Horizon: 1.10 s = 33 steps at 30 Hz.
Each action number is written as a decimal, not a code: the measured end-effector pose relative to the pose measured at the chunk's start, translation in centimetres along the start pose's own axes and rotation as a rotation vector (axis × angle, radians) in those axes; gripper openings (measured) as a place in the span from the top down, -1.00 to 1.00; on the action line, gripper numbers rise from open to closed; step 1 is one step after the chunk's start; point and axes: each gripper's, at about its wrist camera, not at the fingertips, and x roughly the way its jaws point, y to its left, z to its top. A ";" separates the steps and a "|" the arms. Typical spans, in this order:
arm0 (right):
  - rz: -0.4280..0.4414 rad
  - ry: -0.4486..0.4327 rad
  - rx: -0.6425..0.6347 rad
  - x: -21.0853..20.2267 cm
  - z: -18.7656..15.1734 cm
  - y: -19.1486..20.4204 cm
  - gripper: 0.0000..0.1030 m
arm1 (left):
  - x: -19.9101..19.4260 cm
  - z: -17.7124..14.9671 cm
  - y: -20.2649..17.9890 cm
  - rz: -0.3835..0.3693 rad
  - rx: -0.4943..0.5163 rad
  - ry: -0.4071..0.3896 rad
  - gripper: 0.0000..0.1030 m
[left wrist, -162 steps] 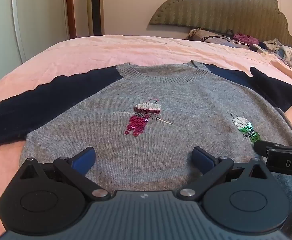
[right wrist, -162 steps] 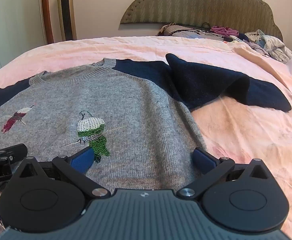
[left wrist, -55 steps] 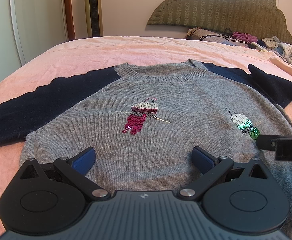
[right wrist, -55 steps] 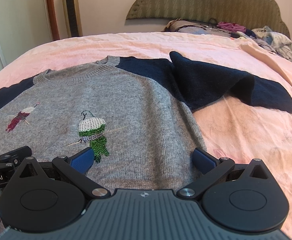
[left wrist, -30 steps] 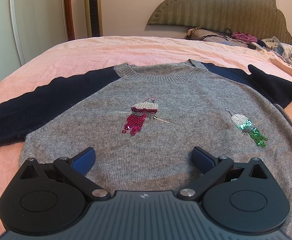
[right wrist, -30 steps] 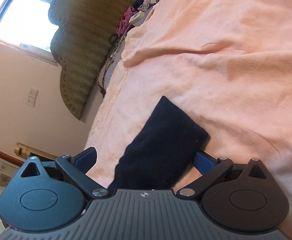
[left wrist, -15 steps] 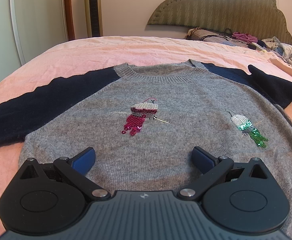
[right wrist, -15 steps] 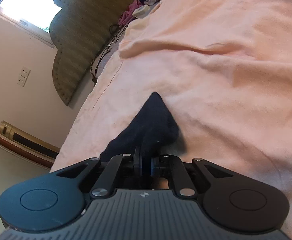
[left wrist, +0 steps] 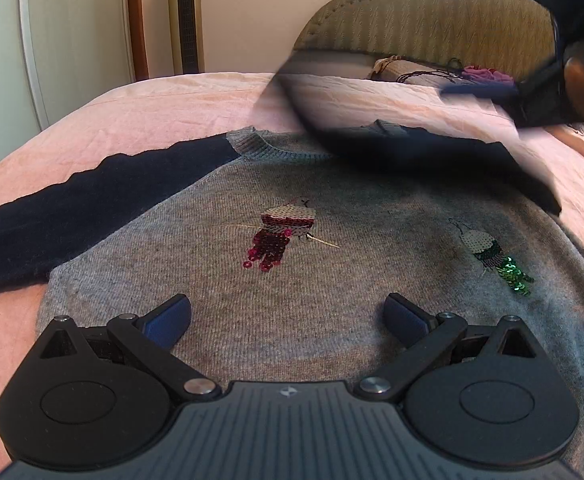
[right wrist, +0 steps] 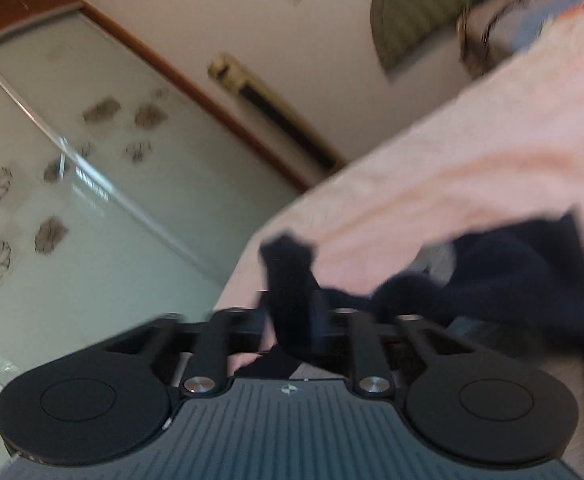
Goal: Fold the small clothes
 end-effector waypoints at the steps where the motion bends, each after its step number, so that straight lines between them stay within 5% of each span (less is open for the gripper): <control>1: 0.009 -0.019 0.028 -0.3 -0.5 -0.3 -0.80 | 0.0 0.0 0.0 -0.002 -0.002 -0.001 -1.00; 3: 0.053 -0.045 0.039 -2.1 -1.1 -0.9 -0.76 | -0.1 0.0 0.0 -0.002 -0.003 -0.001 -1.00; 7: -0.032 -0.114 0.084 -6.5 0.0 -5.0 -0.76 | -0.3 0.6 0.7 -0.036 -0.032 0.010 -1.00; 10: -0.124 -0.171 0.117 -9.2 1.3 -7.9 -0.76 | -0.3 2.8 3.7 -0.146 -0.221 0.032 -1.00; 13: -0.192 -0.187 0.123 -10.5 2.0 -10.6 -0.76 | 2.1 5.1 6.3 -0.173 -0.414 0.080 -0.99; 17: -0.244 -0.154 0.126 -9.1 2.7 -12.4 -0.76 | 5.5 7.9 5.9 -0.162 -0.390 0.136 -0.99; 18: -0.247 -0.145 0.126 -8.4 2.6 -12.7 -0.77 | 6.0 8.4 5.4 -0.162 -0.368 0.142 -0.90; 21: -0.230 -0.117 0.141 -7.0 2.6 -13.4 -0.77 | 7.0 9.0 4.0 -0.070 -0.279 0.149 0.52; 22: -0.227 -0.111 0.145 -6.7 2.6 -13.5 -0.77 | 7.1 9.1 3.8 -0.035 -0.254 0.136 0.69; 24: -0.220 -0.108 0.142 -6.6 2.5 -13.5 -0.77 | 7.0 9.2 3.9 -0.026 -0.246 0.126 0.87; 29: -0.209 -0.111 0.139 -7.3 2.8 -13.5 -0.77 | 2.6 9.0 5.6 -0.020 -0.281 0.009 0.90; 33: -0.216 -0.103 0.119 -7.4 3.4 -13.6 -0.80 | 5.0 7.4 5.5 0.044 -0.192 0.099 0.87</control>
